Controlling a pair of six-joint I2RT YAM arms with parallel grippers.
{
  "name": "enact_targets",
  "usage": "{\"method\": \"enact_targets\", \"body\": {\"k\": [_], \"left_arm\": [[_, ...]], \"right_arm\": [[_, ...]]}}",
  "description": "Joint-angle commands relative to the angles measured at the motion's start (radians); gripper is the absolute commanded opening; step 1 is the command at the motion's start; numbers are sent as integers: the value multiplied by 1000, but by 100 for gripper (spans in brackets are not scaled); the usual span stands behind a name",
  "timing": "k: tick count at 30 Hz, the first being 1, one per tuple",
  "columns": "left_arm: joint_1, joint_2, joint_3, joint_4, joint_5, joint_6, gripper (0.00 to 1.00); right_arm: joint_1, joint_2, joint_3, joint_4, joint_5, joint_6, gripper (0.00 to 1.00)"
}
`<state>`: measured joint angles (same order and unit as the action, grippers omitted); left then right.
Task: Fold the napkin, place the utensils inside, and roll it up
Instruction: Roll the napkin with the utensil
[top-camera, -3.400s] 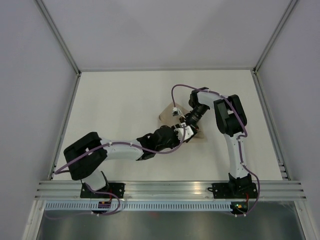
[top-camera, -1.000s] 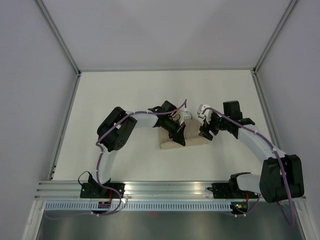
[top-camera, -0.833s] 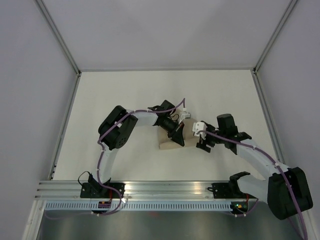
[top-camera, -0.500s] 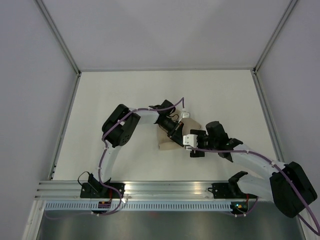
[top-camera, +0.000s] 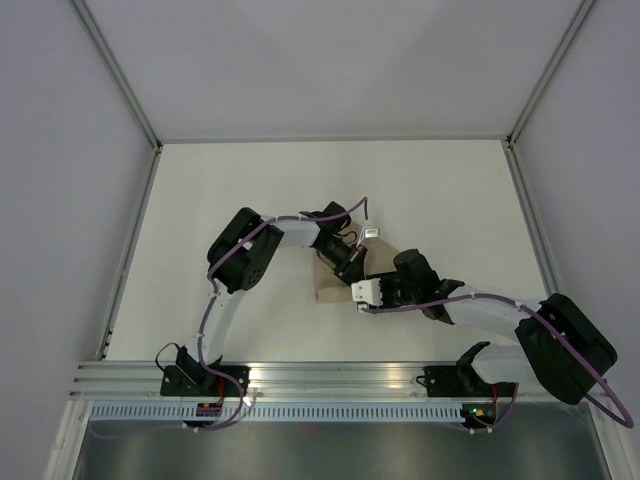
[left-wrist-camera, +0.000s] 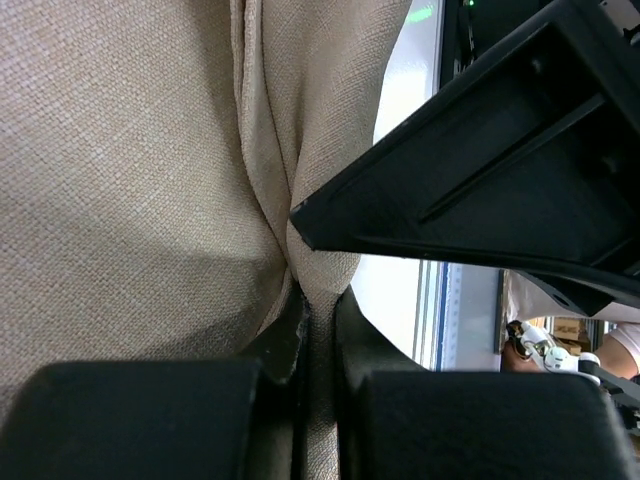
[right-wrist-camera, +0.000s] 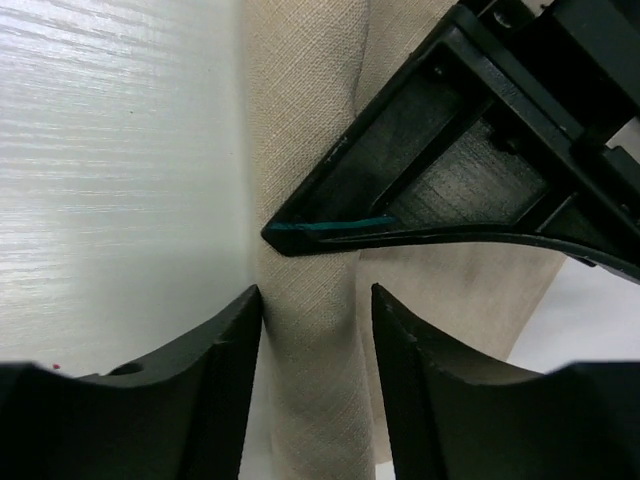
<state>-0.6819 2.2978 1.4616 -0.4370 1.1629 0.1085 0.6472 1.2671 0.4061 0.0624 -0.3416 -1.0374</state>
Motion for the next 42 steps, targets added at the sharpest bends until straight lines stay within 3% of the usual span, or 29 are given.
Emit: {"method": "enact_targets", "body": {"k": [1,3,8,11,15,18,22,27,28,33,35,38,42], "left_arm": [[-7,77,-24,-75,-166,19,2],[-5,72,-20,-77,-161,22,4],[11,42,8,-54,-146,-12,24],[27,-9,6,4,-129,-58,33],[50,-95,-13,113,-118,-137,34],[85,-168,-68,245,-140,-240,45],[116,-254,-122,383,-198,-325,44],[209,-409,-355,662,-399,-504,44],[241,-479,-465,817,-429,-541,44],[260,-718,-765,1158,-762,-650,44],[254,-803,-892,1305,-869,-661,44],[194,-915,-1015,1402,-1015,-583,44],[101,-1033,-1093,1407,-1146,-382,44]], "right_arm": [[3,43,10,-4,33,-32,49],[3,44,11,-24,33,-41,39],[3,57,28,-114,10,-47,12],[3,67,46,-179,-11,-62,2],[2,84,66,-266,-39,-88,1],[0,115,89,-309,-54,-95,0],[-3,150,120,-366,-83,-107,1],[-33,216,203,-481,-132,-116,0],[-43,230,221,-505,-157,-127,0],[-109,376,374,-692,-215,-176,0],[-129,454,425,-754,-240,-203,0],[-147,564,537,-893,-267,-233,1],[-181,701,694,-1053,-293,-273,1]]}}
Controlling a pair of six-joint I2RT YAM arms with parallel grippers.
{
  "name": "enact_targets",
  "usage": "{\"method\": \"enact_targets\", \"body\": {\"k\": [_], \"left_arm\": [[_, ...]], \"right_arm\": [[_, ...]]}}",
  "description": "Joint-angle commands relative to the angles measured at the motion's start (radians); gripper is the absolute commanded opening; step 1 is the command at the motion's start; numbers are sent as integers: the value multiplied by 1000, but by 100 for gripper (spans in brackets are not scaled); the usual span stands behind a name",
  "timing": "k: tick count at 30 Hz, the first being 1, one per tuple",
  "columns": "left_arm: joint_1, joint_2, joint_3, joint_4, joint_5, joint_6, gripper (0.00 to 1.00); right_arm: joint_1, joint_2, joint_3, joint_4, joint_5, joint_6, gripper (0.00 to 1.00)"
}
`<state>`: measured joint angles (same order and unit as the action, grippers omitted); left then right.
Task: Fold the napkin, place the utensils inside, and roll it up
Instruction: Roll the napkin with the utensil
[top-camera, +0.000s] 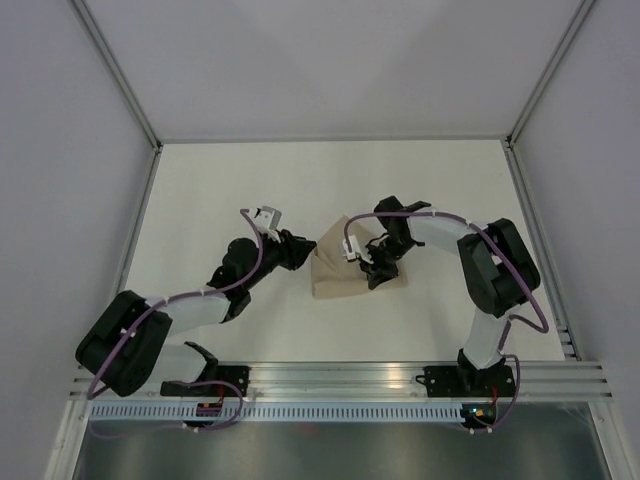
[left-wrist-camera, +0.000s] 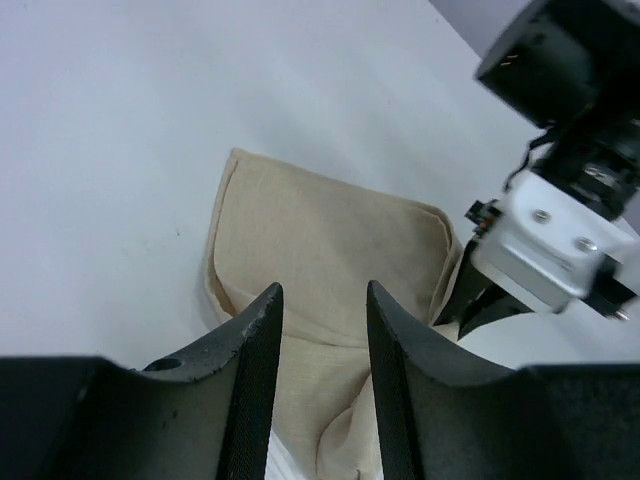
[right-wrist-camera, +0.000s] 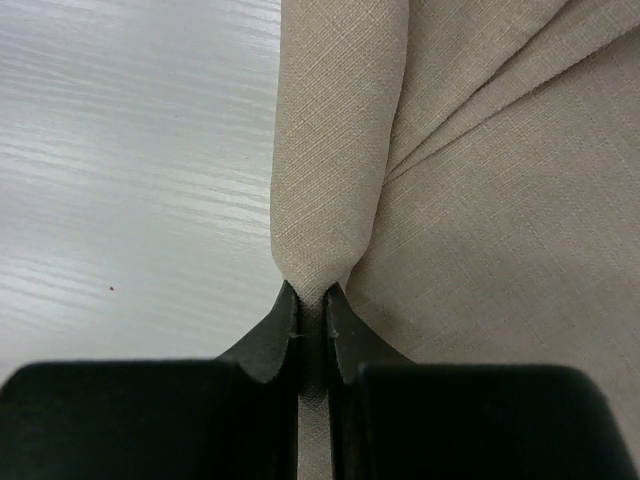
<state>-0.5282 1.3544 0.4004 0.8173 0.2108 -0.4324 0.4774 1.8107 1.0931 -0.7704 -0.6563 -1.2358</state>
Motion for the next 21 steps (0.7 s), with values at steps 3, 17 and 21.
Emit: {"method": "enact_targets", "body": {"k": [3,17,21], "left_arm": [[-154,-188,-63,110,-289,329,46],[-622,130,169,-222,-519,926,53],[-639,238,253,-277,-449,974,54]], "right_arm": [[-32,240,88,-288,14,-82,1],[-65,409,241,-383,3,-53,1],[-71,427,261,-397,3,-50,1]]}}
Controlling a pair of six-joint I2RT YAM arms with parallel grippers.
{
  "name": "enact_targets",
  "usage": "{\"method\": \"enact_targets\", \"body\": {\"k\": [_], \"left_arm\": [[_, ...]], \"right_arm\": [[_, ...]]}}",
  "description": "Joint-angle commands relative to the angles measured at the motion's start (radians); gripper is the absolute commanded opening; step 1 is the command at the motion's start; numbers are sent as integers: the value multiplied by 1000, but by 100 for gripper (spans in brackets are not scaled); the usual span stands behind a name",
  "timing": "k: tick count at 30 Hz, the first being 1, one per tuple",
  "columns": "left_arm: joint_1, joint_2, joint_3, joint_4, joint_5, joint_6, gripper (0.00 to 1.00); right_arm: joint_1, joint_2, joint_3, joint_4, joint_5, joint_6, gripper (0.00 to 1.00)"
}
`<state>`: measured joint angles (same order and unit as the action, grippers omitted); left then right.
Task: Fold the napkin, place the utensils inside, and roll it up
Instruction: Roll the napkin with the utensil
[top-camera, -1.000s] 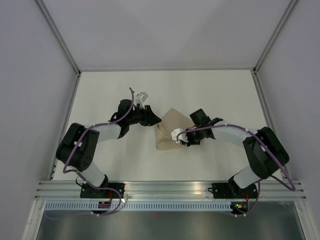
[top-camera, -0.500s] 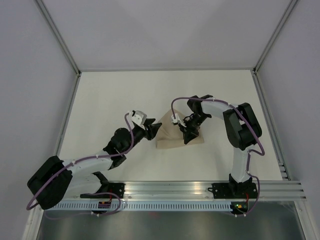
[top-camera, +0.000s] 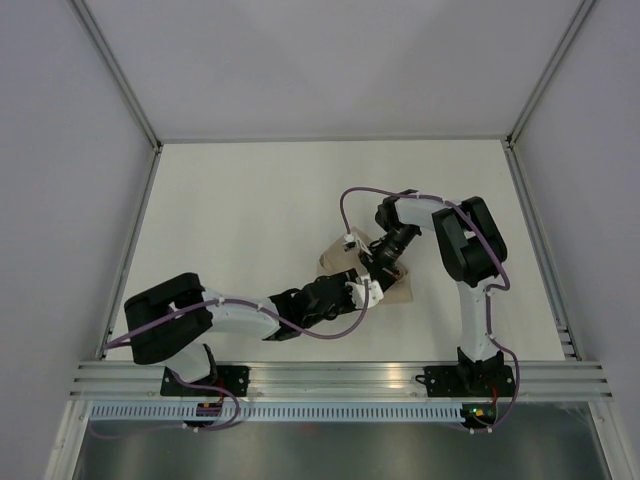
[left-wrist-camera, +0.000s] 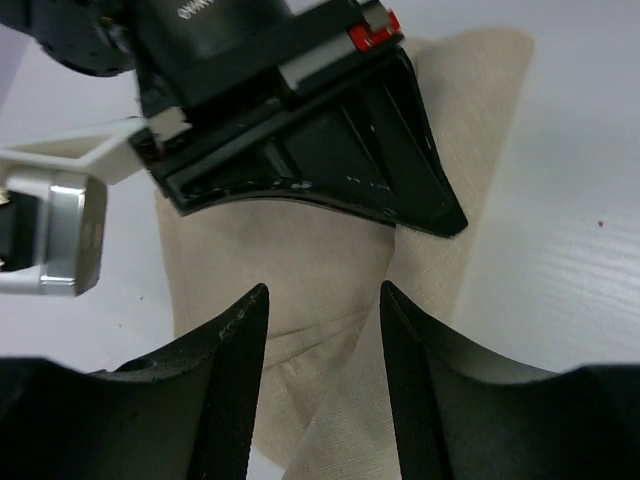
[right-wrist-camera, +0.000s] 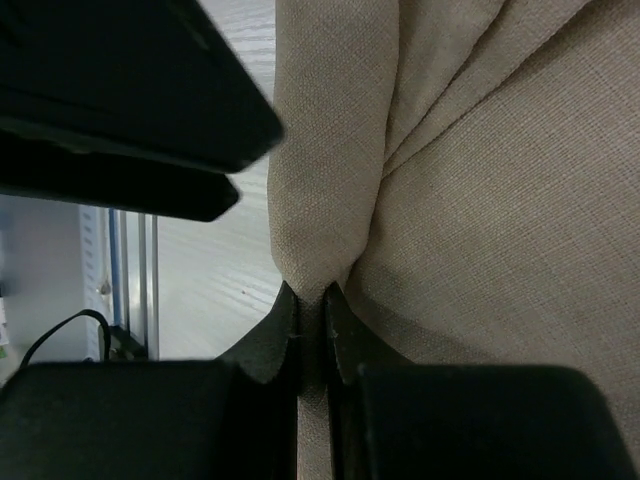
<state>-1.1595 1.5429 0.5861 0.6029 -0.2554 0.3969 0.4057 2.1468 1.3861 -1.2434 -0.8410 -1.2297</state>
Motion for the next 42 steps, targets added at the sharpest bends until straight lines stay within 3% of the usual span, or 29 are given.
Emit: {"method": "enact_targets", "body": {"k": [1,11,28,31,35,37,40,41,42], "left_arm": [[-8,62,76,-72,53,149,54],[-6,141,172,-270,277,126,56],[60,240,161,-268,317,117,56],[63,258,175,-293,324,126,52],[63,269,193,-345,353,117,23],[63,278,213,-399,377,99,15],[83,301,273,-489,447,57,4],[90,304,296,-508,468,47,2],[110,312,308,-535,522,22,2]], "right_arm": [[-1,97,-29,75,186,-53,1],[-15,119,2,74,189,-13,1],[-19,119,7,96,200,19,1],[-24,117,8,99,194,19,1],[-28,116,14,101,188,18,1],[-28,110,21,114,183,27,2],[-31,73,22,148,174,53,21],[-31,58,24,157,171,59,35],[-39,24,21,188,166,68,42]]}}
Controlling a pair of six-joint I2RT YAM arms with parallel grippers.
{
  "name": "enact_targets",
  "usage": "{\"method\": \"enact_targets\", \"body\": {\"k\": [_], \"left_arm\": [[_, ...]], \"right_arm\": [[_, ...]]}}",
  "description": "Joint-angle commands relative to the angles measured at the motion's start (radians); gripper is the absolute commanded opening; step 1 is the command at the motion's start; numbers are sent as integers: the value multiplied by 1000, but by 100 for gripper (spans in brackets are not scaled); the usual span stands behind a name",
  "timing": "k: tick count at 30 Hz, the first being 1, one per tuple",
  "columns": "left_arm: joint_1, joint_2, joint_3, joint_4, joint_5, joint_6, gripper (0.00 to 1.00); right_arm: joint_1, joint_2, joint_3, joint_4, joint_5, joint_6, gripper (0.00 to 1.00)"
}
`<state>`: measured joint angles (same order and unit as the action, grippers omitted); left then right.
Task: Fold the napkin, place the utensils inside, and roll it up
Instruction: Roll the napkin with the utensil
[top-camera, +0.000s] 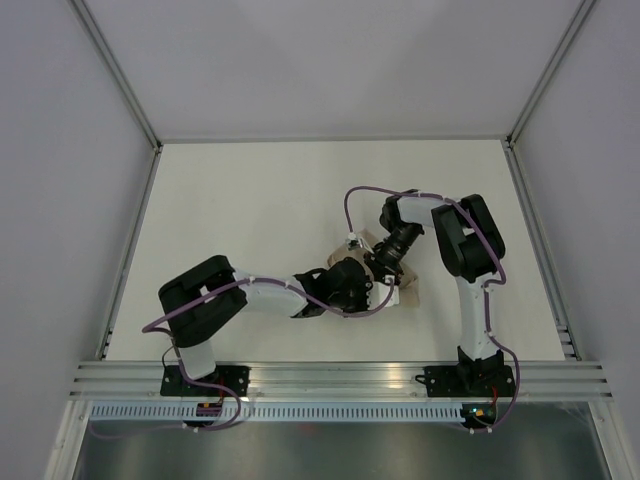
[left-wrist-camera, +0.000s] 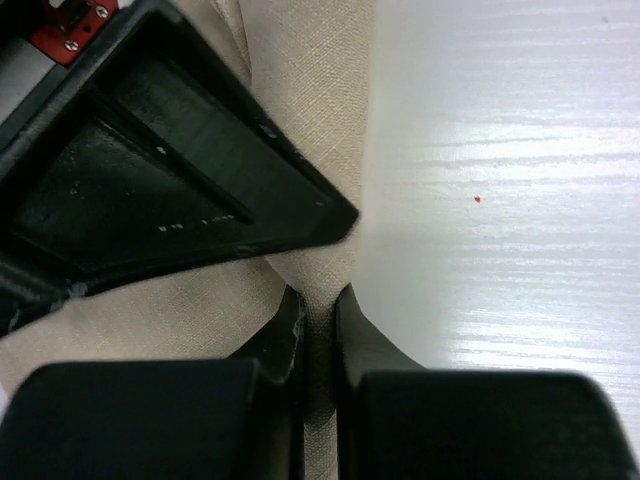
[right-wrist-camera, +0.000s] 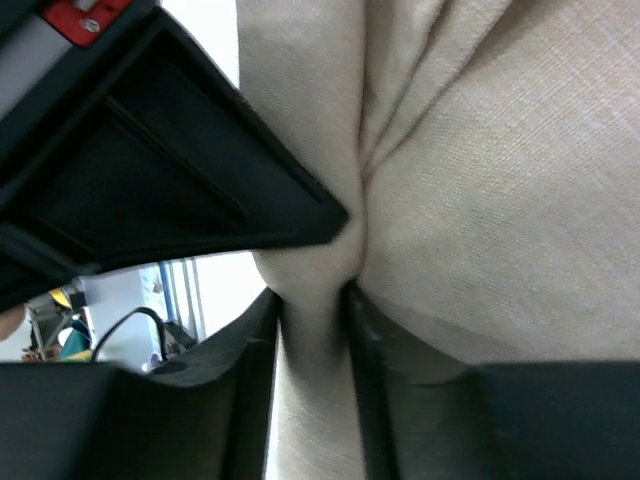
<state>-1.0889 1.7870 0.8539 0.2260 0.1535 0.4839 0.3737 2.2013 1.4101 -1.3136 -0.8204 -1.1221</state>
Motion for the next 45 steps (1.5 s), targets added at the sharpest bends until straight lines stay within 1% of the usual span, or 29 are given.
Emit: {"method": "enact_targets", "body": {"k": [1,2,4,5,8,11,12,14,15,19,20,22,23,24,25,26,28,29,32,33,35,36,38,43,45], "left_arm": [[49,72,49,-171,141,-76,2],[58,77,69,-180,165,-86,2],[86,90,92,-215,216,-109,2],[95,110,117,-220,233,-119,2],[132,140,148,-255,290,-152,2],[164,172,195,-296,346,-186,2],[172,179,207,-304,368,-200,2],[202,205,246,-345,403,-214,2],[213,216,261,-364,440,-223,2],[259,285,370,-464,520,-240,2],[273,301,385,-482,535,-240,2],[282,351,437,-543,570,-243,2],[288,367,457,-568,581,-243,2],[291,389,480,-636,606,-235,2],[291,426,529,-663,607,-237,2],[293,445,549,-712,618,-229,2],[293,481,589,-738,621,-231,2],[296,492,602,-757,626,-229,2],[299,543,661,-829,647,-231,2],[300,554,677,-849,647,-234,2],[305,581,692,-864,643,-238,2],[308,589,704,-869,640,-252,2],[310,610,715,-886,646,-267,2],[316,641,758,-912,644,-295,2],[319,655,775,-925,653,-304,2]], "right_arm": [[-12,-49,-2,278,144,-19,48],[-18,-67,-3,301,141,25,58],[-44,-116,0,359,127,70,66],[-54,-130,0,379,112,118,70],[-102,-190,-5,479,102,243,74],[-156,-253,-51,635,119,367,75],[-191,-267,-80,712,131,431,75],[-231,-307,-108,776,126,485,76],[-277,-319,-124,790,91,495,75],[-358,-420,-189,800,41,481,74],[-364,-478,-213,804,44,469,74],[-368,-549,-302,823,56,435,74],[-368,-624,-339,838,58,430,75],[-366,-661,-408,855,58,414,75],[-366,-696,-440,866,58,400,75],[-358,-765,-501,892,72,389,76],[-346,-828,-557,918,84,367,77],[-332,-880,-583,935,122,351,77],[-250,-977,-715,1000,200,325,77],[-198,-997,-740,1037,220,323,78],[-139,-1043,-799,1070,256,320,79],[-87,-1051,-813,1100,280,329,79],[-27,-1045,-829,1114,302,334,79],[33,-977,-829,1126,336,314,79],[76,-962,-829,1143,363,312,79]]}}
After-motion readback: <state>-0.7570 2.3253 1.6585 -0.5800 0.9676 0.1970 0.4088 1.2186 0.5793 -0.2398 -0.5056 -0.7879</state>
